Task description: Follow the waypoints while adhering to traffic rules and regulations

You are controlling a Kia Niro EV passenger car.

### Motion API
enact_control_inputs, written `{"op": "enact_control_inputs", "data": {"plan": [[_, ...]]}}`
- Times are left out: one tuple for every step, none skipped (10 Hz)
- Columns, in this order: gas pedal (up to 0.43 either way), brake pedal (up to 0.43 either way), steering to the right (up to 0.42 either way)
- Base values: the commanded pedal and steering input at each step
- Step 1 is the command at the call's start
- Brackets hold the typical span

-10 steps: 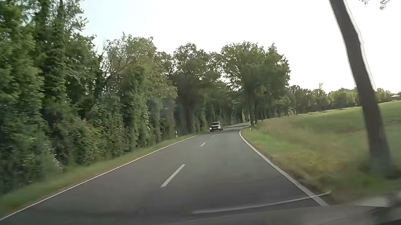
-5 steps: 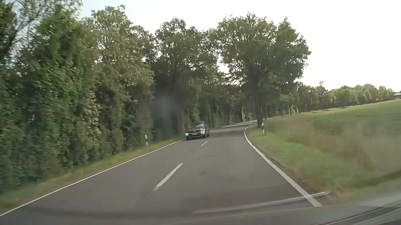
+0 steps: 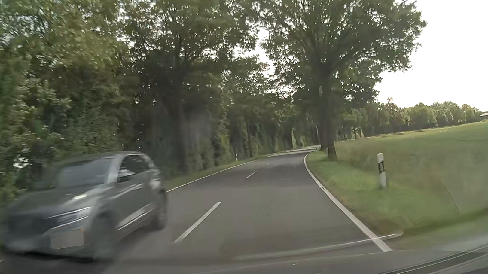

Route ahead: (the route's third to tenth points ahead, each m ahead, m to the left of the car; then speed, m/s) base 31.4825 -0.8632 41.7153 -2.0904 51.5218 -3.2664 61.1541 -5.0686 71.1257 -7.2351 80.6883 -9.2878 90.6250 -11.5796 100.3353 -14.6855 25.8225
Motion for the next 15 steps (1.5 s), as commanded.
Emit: {"op": "enact_control_inputs", "data": {"plan": [[0.22, 0.006, 0.022], [0.22, 0.006, 0.024], [0.22, 0.006, 0.025], [0.24, 0.006, 0.025], [0.248, 0.006, 0.026], [0.268, 0.006, 0.026], [0.268, 0.006, 0.025], [0.268, 0.006, 0.025], [0.268, 0.006, 0.024], [0.268, 0.006, 0.024], [0.268, 0.006, 0.023], [0.268, 0.006, 0.024], [0.26, 0.006, 0.026], [0.26, 0.006, 0.026], [0.26, 0.006, 0.027]]}}
